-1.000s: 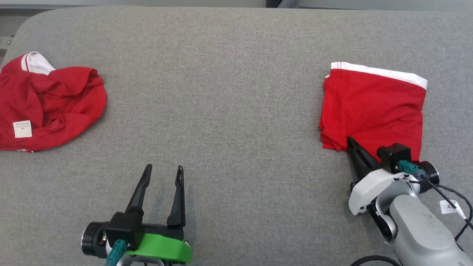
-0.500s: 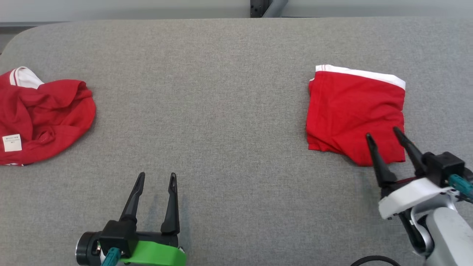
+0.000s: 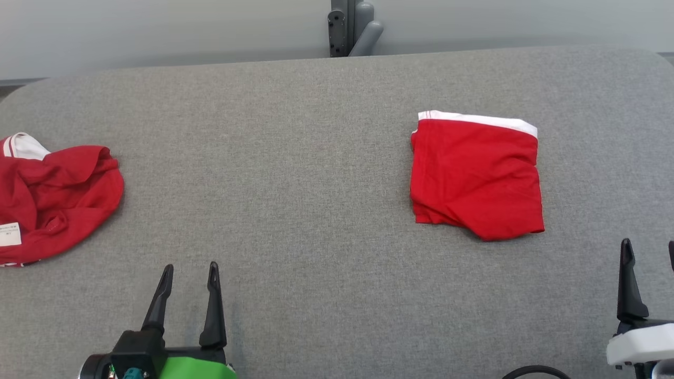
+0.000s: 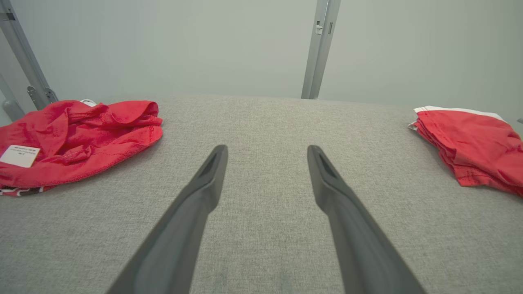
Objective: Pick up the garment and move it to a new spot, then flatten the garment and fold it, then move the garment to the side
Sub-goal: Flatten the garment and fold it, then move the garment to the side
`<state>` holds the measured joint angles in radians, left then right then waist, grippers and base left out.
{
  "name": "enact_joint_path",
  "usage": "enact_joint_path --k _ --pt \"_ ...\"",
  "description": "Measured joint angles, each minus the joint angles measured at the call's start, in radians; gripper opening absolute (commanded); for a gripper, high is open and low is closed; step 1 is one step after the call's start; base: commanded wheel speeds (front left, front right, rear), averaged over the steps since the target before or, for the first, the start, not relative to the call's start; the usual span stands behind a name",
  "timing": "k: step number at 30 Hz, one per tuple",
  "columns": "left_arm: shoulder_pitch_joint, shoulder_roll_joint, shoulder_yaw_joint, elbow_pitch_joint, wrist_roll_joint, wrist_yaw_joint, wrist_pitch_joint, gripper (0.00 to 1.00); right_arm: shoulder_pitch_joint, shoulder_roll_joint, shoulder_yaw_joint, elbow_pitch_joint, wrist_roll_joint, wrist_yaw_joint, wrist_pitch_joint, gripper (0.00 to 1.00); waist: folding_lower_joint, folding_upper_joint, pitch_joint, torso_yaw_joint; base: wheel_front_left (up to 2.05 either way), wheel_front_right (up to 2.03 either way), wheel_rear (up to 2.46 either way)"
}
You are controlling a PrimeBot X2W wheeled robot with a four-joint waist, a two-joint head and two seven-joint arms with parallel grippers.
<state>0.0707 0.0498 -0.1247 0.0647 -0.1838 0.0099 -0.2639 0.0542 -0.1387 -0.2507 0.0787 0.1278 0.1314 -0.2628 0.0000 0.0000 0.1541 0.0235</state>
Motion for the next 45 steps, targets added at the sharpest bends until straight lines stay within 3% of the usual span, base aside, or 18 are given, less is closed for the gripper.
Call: enact_joint_path --k 9,16,33,37,40,45 --pt "0.054 0.0 0.056 0.02 0.011 -0.032 0.0 1.0 0.067 0.006 -0.004 0.003 -0.02 0.0 0.0 1.0 0.0 0.0 -0.056 -0.005 0.0 0.0 0.0" --pt "0.067 0.0 0.063 0.032 0.021 -0.087 0.0 1.0 0.067 -0.018 0.083 0.019 -0.016 0.0 0.0 1.0 0.0 0.0 -0.075 0.009 0.0 0.0 0.0" --pt "0.075 0.0 0.058 0.038 0.016 -0.098 0.0 1.0 0.041 -0.053 0.137 0.036 -0.01 0.0 0.0 1.0 0.0 0.0 -0.105 0.067 0.0 0.0 0.0" --pt "0.074 0.0 0.058 0.032 0.01 -0.094 0.0 1.0 0.007 0.0 0.092 0.057 0.094 0.0 0.0 1.0 0.0 0.0 -0.099 0.069 0.0 0.0 0.0" --pt "0.071 0.0 0.052 0.028 0.008 -0.092 0.0 1.0 -0.083 -0.004 0.081 0.127 0.201 0.0 0.012 1.0 0.0 0.0 -0.083 0.064 0.0 0.0 0.0" --pt "0.039 0.0 0.028 0.029 0.012 -0.098 0.0 1.0 -0.282 -0.053 0.063 0.26 0.325 0.0 0.268 1.0 0.0 0.0 -0.047 0.055 0.0 0.0 0.0"
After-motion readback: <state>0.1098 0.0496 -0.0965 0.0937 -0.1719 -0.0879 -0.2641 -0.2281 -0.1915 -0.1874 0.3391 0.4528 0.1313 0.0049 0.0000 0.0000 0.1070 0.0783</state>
